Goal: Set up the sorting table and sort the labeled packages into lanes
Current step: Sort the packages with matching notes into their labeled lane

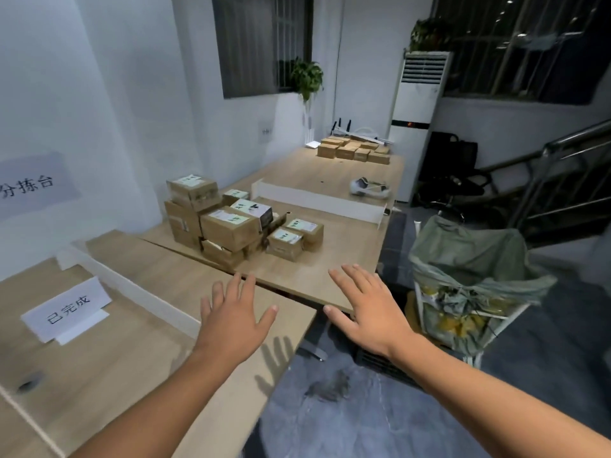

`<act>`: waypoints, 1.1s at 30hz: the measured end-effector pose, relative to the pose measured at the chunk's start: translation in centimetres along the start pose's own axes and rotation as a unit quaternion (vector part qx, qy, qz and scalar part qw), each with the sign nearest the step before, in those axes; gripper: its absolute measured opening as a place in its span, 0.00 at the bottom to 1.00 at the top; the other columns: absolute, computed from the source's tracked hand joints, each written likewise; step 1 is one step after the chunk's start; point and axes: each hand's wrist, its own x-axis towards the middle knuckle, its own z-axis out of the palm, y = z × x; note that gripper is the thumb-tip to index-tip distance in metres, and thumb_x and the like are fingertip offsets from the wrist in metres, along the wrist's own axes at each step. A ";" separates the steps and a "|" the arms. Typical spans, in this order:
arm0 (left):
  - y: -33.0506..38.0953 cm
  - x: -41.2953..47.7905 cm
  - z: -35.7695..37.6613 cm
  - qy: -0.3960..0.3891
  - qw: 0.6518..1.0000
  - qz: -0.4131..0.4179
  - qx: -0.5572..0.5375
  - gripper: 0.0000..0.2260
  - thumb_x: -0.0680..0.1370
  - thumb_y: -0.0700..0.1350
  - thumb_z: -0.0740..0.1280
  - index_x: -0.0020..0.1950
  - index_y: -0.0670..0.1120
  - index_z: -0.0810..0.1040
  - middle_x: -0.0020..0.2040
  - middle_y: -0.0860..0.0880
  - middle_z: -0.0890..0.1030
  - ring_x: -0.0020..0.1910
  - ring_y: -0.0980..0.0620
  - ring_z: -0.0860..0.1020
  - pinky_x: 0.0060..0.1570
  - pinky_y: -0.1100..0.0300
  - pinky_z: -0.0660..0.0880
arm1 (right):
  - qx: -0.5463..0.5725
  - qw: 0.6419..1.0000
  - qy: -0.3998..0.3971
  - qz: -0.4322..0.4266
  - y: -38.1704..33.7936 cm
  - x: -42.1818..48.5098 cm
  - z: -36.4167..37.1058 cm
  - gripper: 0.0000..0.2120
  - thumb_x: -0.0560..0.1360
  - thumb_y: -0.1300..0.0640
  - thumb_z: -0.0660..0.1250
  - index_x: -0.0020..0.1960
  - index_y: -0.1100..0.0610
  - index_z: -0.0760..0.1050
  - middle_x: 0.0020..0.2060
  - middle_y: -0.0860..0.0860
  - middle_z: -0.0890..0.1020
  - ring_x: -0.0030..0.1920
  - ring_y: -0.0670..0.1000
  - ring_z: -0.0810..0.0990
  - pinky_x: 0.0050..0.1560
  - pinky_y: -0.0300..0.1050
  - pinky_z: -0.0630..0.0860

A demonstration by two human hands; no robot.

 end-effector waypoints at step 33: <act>5.5 49.7 28.2 -0.079 0.939 -0.329 -0.060 0.35 0.80 0.68 0.53 0.82 0.50 0.54 0.81 0.44 0.59 0.79 0.39 0.57 0.77 0.43 0.58 | 0.272 0.924 -0.241 -0.116 28.1 55.9 29.2 0.32 0.79 0.38 0.61 0.79 0.49 0.59 0.77 0.49 0.65 0.76 0.49 0.59 0.74 0.48 0.61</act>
